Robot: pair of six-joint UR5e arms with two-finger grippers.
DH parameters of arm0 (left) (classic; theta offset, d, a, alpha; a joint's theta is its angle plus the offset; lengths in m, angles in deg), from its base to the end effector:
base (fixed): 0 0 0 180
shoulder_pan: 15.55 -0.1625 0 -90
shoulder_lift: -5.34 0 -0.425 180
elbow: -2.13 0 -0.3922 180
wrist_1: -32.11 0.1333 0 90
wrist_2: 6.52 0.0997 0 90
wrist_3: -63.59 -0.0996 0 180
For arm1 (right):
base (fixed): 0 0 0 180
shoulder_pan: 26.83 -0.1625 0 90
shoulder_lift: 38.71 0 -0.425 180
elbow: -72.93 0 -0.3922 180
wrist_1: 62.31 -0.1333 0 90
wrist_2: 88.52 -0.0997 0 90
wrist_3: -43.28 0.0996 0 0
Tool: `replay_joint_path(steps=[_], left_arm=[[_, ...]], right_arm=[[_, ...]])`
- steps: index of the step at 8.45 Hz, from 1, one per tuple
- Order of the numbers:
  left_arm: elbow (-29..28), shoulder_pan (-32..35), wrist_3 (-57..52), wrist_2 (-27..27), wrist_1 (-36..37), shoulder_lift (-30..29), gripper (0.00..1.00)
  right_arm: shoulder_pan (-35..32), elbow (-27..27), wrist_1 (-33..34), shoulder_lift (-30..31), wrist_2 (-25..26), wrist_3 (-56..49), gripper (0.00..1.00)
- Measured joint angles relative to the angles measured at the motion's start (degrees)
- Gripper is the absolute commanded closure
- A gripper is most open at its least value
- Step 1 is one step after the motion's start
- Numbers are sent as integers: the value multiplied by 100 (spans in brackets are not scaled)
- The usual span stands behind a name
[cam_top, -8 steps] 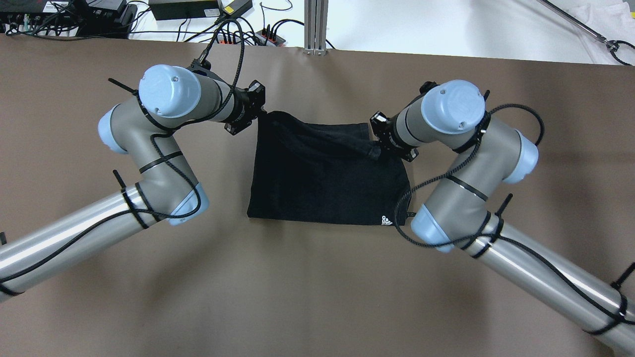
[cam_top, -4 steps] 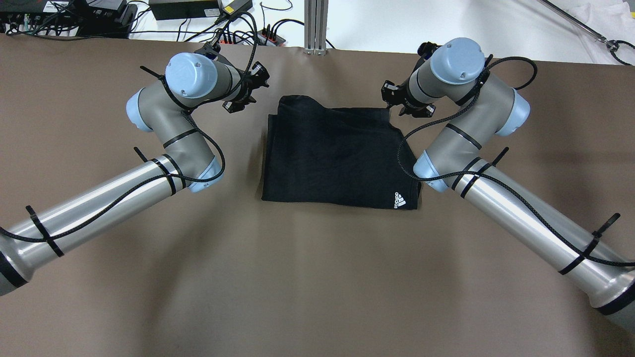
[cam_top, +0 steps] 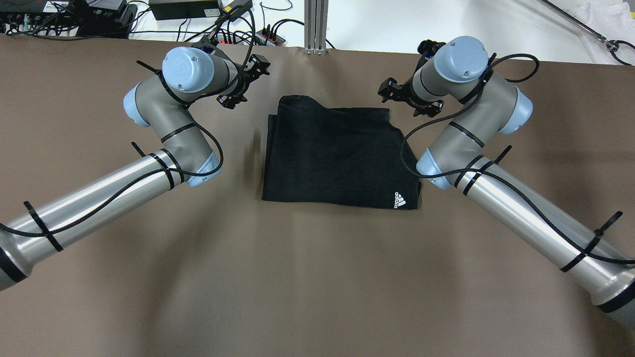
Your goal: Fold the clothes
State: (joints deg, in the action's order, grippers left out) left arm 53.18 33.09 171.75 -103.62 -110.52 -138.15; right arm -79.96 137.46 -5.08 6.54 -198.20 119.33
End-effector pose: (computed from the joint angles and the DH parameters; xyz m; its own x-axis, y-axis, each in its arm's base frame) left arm 0.4715 -0.7187 0.2634 0.0349 -0.5077 -0.8608 0.7161 0.6135 -0.3328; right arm -0.4030 -0.7036 0.3139 0.5013 0.2901 0.8152 -0.4875 0.8731 -0.0109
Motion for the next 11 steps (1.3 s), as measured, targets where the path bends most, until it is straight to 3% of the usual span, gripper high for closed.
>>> replay_joint_path(steps=[1,3,7,11], left_arm=[[164,50,-498,-12,6,84,0],[657,333,-2477,24,13,700,0],[934,1768,-7004,-282,6,1985,0],[1015,3349,-10084,-1005,-29,2979,0]], right_arm=[[-47,9,-1,95,1,-359,6],[-347,21,3,506,-1,-1945,6],[-1507,150,-93,1605,-18,-5121,6],[-2561,436,-621,2655,-25,-7061,5]])
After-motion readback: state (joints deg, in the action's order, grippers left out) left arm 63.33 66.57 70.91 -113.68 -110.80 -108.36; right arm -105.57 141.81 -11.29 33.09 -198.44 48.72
